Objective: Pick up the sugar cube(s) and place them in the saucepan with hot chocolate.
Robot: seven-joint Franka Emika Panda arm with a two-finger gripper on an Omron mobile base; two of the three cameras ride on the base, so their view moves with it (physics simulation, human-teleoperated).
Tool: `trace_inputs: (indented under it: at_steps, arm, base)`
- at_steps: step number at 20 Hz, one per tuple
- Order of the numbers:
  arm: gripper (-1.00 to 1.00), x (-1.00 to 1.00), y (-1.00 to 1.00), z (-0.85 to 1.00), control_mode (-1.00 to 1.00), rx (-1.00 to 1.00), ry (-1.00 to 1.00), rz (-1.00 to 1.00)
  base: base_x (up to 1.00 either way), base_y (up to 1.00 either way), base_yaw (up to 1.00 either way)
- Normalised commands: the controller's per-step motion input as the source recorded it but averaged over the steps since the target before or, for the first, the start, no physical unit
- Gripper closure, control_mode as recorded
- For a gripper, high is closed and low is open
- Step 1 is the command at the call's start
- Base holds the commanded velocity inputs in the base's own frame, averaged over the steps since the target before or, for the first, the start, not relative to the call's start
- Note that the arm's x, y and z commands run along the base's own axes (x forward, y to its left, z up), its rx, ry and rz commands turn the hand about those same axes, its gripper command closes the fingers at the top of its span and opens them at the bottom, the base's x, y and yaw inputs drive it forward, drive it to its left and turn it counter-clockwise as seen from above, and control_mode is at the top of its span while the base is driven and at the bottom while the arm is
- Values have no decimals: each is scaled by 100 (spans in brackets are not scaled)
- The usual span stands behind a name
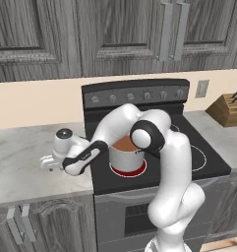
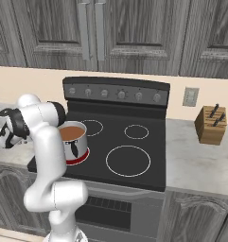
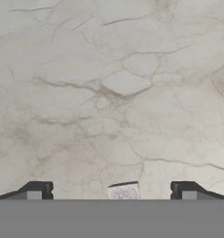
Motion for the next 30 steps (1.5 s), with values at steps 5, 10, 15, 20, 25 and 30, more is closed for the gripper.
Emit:
trace_inputs:
  at_steps: [5,10,15,20,25,30]
  arm:
    - [-100,0,0,-12,-100,0,0,0]
    - [-100,-2,0,-6,-100,0,0,0]
    - [100,-2,0,-7,-100,0,0,0]
    - [100,-2,0,-1,-100,0,0,0]
    - [100,0,0,0,-100,0,0,0]
    - [100,-1,0,0,-100,0,0,0]
  base:
    - [0,0,0]
    - [0,0,0]
    - [0,0,0]
    - [0,0,0]
    - [0,0,0]
    - [0,0,0]
